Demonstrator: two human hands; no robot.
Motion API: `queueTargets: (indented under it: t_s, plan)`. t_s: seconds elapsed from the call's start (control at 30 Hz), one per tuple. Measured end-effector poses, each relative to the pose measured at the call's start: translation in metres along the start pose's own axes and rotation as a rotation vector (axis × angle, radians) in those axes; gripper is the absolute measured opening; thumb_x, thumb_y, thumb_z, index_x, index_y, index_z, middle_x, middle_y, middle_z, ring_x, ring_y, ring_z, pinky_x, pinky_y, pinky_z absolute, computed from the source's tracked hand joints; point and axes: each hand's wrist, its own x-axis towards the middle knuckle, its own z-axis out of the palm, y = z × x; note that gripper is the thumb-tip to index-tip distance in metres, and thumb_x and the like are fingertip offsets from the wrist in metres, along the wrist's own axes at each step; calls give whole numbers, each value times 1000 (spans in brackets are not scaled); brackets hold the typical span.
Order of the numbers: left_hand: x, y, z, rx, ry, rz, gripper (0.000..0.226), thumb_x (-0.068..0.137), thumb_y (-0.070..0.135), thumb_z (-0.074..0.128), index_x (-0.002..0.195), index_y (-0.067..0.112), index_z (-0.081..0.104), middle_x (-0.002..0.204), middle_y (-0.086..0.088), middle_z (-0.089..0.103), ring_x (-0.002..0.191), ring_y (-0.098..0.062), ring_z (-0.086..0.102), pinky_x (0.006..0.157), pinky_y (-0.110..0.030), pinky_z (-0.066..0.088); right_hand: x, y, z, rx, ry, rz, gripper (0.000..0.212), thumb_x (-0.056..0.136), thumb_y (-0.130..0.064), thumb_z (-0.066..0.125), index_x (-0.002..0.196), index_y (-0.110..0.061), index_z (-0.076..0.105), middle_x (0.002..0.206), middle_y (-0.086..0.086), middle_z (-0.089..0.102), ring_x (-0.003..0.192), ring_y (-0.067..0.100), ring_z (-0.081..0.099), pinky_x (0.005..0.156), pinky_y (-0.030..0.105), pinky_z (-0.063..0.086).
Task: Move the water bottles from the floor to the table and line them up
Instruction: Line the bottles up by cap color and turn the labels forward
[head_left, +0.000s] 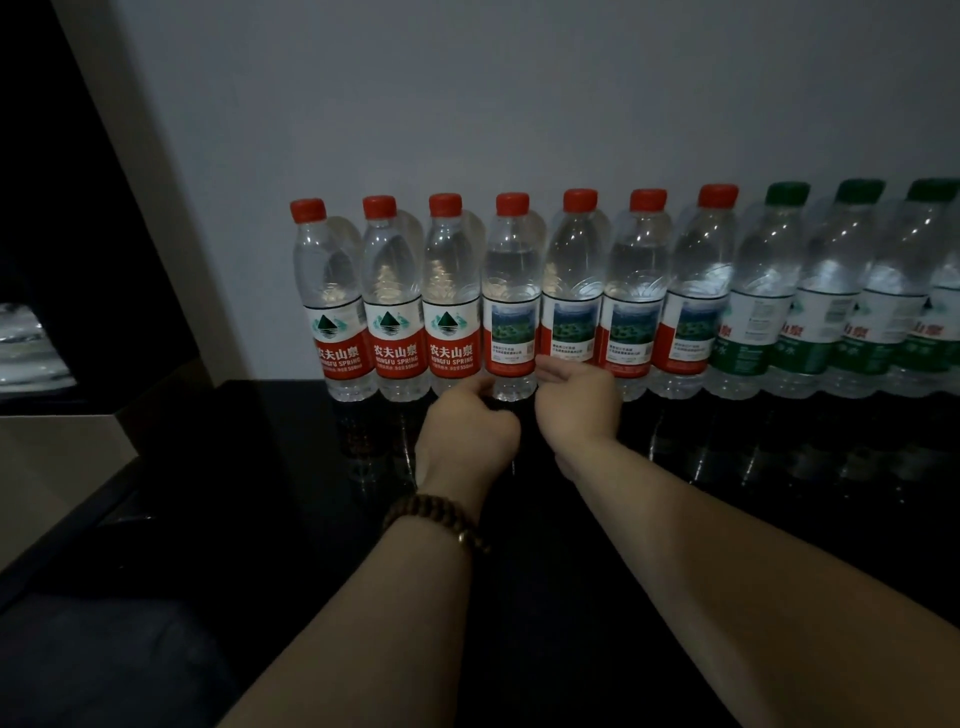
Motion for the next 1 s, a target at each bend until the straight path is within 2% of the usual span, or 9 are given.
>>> queueTargets:
  t_s: [0.07,0.17,0.33,0.43,0.57,0.67,0.73,0.83,1.0]
  plan:
    - [0,-2,3,-12,25,43,77,59,23,49,133,39,60,108,17,66,85,-10,68,74,-32,60,0,3,-4,15,-25,1,51,82,11,52,124,-9,71,120,7,73,103,6,65,93,22,49]
    - [5,-3,6,-74,71,65,76,60,22,48,134,33,62,121,9,70,91,-6,67,79,-28,59,1,6,-5,11,-34,-28,56,80,14,50,128,-8,69,123,6,72,107,5,64,98,25,50]
    - [11,-3,15,-72,84,161,67,73,6,54,134,31,64,97,24,61,71,29,52,53,3,39,5,5,-2,-48,-43,-88,58,79,14,51,129,-10,69,124,6,71,114,11,66,95,22,49]
    - [15,-3,14,-47,85,130,71,74,3,50,139,32,60,106,19,58,69,21,53,51,1,39,6,5,-2,-38,-53,-73,54,81,12,51,124,-12,72,120,5,73,110,11,68,94,23,51]
    - [15,-4,14,-122,54,116,73,78,-2,48,142,31,57,130,11,63,86,8,62,65,-12,52,9,6,-3,2,-29,-48,47,83,10,53,118,-12,75,113,5,76,101,9,69,91,23,53]
    - [18,-6,15,-132,93,130,71,78,-4,51,141,27,59,133,8,63,76,21,58,55,-2,44,10,5,-4,17,-10,-48,47,84,9,54,123,-9,72,117,6,74,106,11,68,97,26,51]
    - [18,-6,15,-118,91,134,71,79,-4,52,143,25,58,139,6,61,82,23,57,62,-2,47,10,5,-3,-35,-24,-84,49,83,9,54,125,-10,72,120,7,73,111,14,68,101,31,52]
    - [17,-7,16,-88,69,132,72,79,-3,53,145,25,55,145,4,57,118,-4,57,96,-25,52,10,6,-2,-83,-34,-109,51,83,8,54,126,-12,72,121,6,73,115,15,67,103,33,52]
    - [16,-4,14,-55,60,150,75,79,-4,51,147,28,52,145,7,57,123,-8,54,103,-29,49,7,3,-4,-84,-12,-105,47,81,7,56,118,-15,76,113,3,76,104,11,70,90,21,52]
